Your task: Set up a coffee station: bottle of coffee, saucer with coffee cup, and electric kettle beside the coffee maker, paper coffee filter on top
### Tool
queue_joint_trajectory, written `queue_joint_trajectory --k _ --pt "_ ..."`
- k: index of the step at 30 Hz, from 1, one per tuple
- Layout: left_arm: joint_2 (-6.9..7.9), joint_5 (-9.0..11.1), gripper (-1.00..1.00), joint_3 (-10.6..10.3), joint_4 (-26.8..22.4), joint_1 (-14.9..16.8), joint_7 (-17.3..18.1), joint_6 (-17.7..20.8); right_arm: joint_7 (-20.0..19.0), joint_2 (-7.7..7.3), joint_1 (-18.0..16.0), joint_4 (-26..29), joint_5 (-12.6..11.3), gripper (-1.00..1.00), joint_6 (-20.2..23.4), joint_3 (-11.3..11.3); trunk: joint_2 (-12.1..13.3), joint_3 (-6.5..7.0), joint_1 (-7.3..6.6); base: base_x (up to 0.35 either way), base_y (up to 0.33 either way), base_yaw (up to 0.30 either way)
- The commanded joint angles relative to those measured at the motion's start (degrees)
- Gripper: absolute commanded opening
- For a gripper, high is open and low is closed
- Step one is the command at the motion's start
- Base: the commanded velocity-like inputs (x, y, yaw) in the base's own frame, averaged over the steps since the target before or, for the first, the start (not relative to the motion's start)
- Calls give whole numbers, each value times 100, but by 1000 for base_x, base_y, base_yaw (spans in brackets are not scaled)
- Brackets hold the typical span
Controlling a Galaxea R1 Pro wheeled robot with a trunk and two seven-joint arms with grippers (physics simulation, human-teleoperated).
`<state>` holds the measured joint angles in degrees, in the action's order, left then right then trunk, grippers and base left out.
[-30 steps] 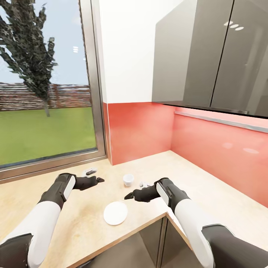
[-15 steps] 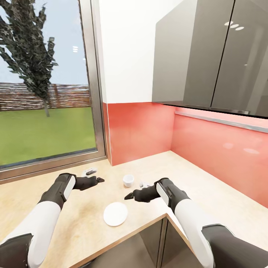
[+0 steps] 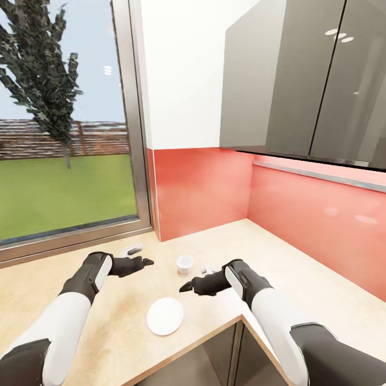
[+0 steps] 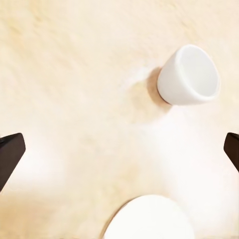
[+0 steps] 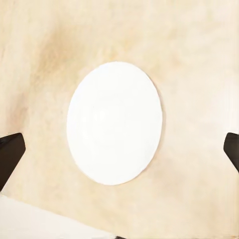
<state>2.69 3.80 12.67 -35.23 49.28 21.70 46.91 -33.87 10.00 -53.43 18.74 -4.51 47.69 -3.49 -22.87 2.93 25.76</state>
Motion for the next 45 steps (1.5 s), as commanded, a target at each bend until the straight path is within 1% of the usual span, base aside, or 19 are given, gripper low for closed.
queue_joint_trajectory --k 1,6,9,12,15,16,18,22,25,27,30,34,45 --pt "-2 42 100 13 6 -63 -4 42 21 0 -1 -80 -53 100 30 -24 -5 -2 3 21 0 0" --pt "-5 49 100 1 22 -248 66 63 20 0 -1 -332 -57 100 25 -28 -5 -2 3 8 0 0" --pt "-1 41 100 -7 30 -324 316 54 14 0 0 -451 -58 100 -20 -28 -5 -2 3 2 0 0" --pt "8 15 100 -16 33 -409 636 52 5 0 7 -667 -58 100 -275 -34 -5 -2 3 0 0 0" --pt "12 12 100 -18 51 -520 716 52 3 0 8 -833 -58 100 -515 -33 -5 -2 3 0 0 0" --pt "10 16 100 -19 54 -557 727 50 3 0 10 -851 -58 100 -582 -31 -5 -2 3 0 0 0" --pt "5 25 100 -13 61 -694 744 40 3 0 53 -875 -58 100 -861 -31 -5 -2 3 0 0 0" --pt "6 39 100 -11 66 -794 747 34 3 0 78 -980 -63 100 -1138 -31 -5 -2 3 0 0 0" --pt "4 46 100 -10 62 -964 748 13 3 0 92 -1070 -64 100 -1363 -32 -5 -2 3 0 0 0" --pt "4 53 100 -10 63 -1012 748 -75 3 0 95 -1094 -64 100 -1412 -34 -5 -2 3 0 0 0" --pt "0 52 100 -10 84 -1041 748 -328 3 0 96 -1105 -66 100 -1437 -32 -5 -2 3 0 0 0" --pt "-4 51 100 -10 199 -1050 748 -459 3 0 102 -1109 -67 100 -1445 -30 -5 -2 3 0 0 0" --pt "-12 45 100 -10 311 -1055 748 -526 -37 0 115 -1118 -67 100 -1449 -29 -5 -2 3 0 0 0"
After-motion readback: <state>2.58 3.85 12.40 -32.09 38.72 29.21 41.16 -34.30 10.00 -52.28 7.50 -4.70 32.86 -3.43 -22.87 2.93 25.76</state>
